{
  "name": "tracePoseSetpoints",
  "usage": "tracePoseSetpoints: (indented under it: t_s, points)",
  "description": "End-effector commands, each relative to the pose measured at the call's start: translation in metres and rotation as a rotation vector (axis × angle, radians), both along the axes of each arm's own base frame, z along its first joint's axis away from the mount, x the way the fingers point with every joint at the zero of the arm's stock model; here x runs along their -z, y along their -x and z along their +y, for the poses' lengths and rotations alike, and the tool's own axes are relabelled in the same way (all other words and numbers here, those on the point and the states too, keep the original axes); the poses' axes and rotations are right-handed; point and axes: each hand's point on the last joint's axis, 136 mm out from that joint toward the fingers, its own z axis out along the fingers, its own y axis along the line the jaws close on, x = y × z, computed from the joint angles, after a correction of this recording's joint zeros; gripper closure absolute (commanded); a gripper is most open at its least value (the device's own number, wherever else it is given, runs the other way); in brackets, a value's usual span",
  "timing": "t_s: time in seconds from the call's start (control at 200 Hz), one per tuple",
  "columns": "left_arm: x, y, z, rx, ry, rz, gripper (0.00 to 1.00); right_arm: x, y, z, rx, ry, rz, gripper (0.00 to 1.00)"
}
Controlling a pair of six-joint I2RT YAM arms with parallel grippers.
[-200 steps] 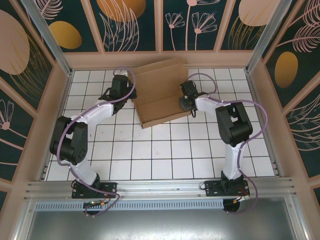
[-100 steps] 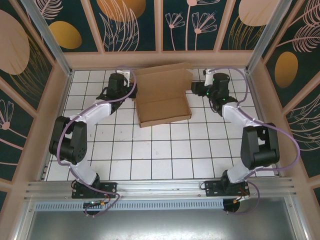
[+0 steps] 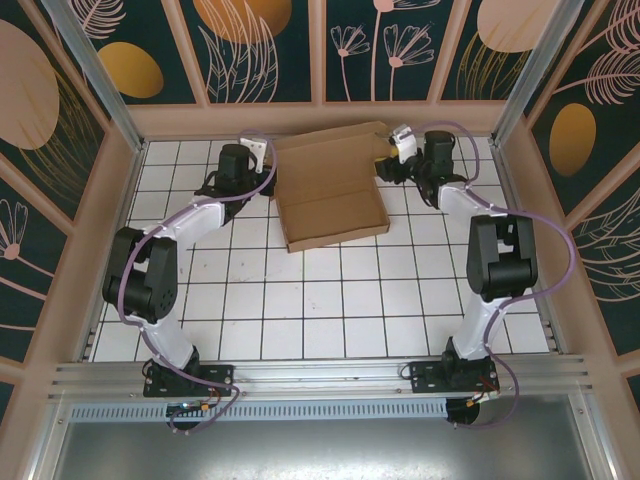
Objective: Fold the paper box
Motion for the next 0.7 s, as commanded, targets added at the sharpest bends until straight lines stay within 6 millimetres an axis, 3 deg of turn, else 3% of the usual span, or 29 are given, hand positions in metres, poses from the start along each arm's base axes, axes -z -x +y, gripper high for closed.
tracePoseSetpoints:
  t_s: [0.0, 0.165, 0.29, 0.485, 0.696]
  points:
    - [-0.005, -0.005, -0.003, 0.037, 0.005, -0.004, 0.97, -0.009, -0.002, 0.007, -0.079, 0.021, -0.041, 0.57]
    - [-0.003, -0.009, -0.003, 0.058, 0.026, 0.028, 0.93, -0.003, 0.004, 0.016, -0.143, 0.008, -0.004, 0.88]
    - [-0.004, -0.009, -0.004, 0.073, 0.057, 0.045, 0.85, -0.001, 0.007, 0.017, -0.142, 0.008, -0.004, 0.97]
    - [-0.004, -0.007, -0.006, 0.097, 0.076, 0.048, 0.74, -0.001, 0.015, 0.018, -0.138, -0.004, -0.014, 1.0]
    - [-0.01, 0.004, -0.024, 0.269, 0.072, 0.004, 0.78, -0.005, 0.038, 0.027, -0.187, -0.008, -0.039, 1.0]
